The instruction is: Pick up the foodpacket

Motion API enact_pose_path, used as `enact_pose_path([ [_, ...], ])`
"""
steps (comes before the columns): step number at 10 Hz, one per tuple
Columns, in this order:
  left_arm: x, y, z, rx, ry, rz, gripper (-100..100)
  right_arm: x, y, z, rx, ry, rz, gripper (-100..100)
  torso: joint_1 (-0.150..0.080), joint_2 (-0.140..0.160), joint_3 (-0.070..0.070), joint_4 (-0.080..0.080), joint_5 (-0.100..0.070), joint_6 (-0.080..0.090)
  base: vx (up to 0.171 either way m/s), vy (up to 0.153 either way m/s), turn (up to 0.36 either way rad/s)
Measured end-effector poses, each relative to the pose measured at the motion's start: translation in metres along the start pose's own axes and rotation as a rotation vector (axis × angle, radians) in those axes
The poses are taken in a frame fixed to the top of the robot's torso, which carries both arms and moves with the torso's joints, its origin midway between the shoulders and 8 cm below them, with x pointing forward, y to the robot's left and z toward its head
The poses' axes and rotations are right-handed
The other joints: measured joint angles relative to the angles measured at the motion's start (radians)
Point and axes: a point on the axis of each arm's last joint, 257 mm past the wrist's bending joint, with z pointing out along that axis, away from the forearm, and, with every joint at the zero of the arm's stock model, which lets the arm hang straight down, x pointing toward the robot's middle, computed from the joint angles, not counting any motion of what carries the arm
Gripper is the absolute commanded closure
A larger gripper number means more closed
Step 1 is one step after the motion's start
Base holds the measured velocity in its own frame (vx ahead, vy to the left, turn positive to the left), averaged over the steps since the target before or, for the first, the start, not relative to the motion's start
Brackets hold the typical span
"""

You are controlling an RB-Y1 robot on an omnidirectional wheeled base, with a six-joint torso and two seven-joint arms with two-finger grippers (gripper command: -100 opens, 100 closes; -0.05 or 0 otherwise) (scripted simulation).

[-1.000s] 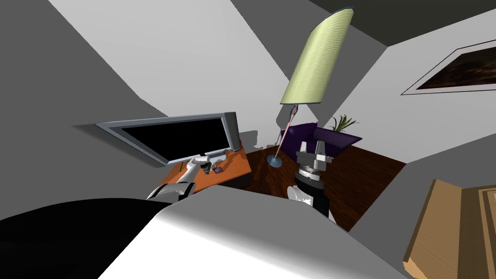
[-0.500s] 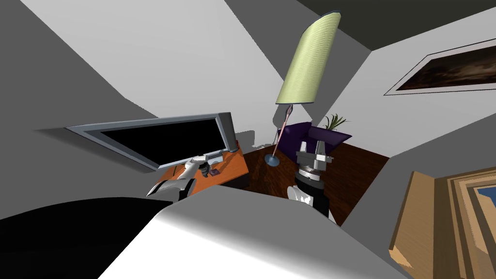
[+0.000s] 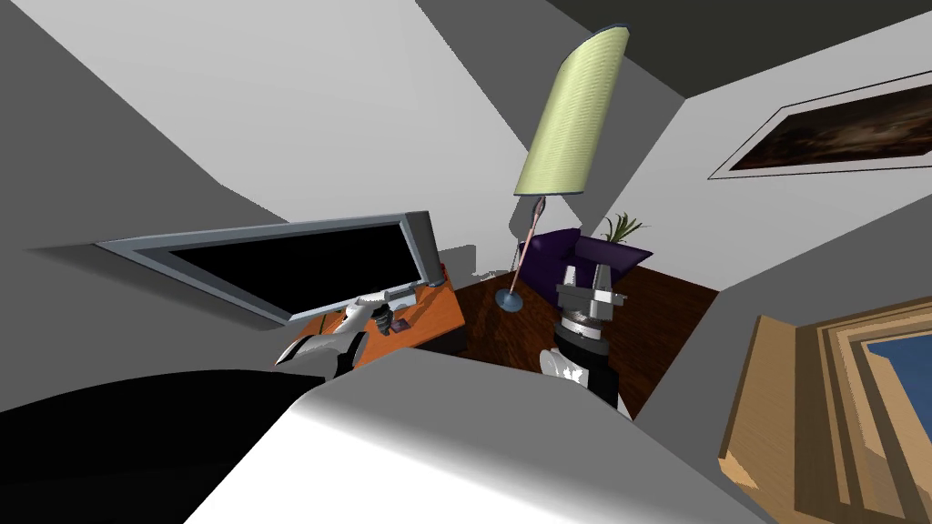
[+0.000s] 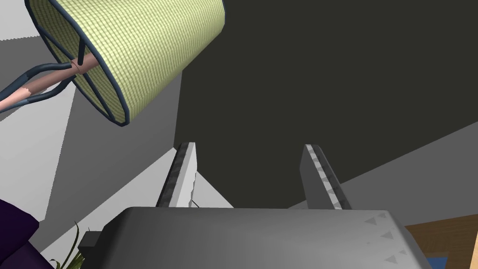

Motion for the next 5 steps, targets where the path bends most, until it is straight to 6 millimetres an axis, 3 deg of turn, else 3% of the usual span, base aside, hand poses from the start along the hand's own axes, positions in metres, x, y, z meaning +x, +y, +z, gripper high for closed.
enact_pose_path([
  [4, 0.006, 0.012, 0.02, -0.003, 0.0, 0.003, -100, 0.0, 0.0, 0.0, 0.0, 0.0, 0.0, 0, 0.0, 0.0, 0.0, 0.0, 0.0, 0.0, 0.0, 0.0, 0.0],
  [5, 0.006, 0.012, 0.02, -0.002, 0.0, 0.003, 100, 0.0, 0.0, 0.0, 0.0, 0.0, 0.0, 0, 0.0, 0.0, 0.0, 0.0, 0.0, 0.0, 0.0, 0.0, 0.0],
])
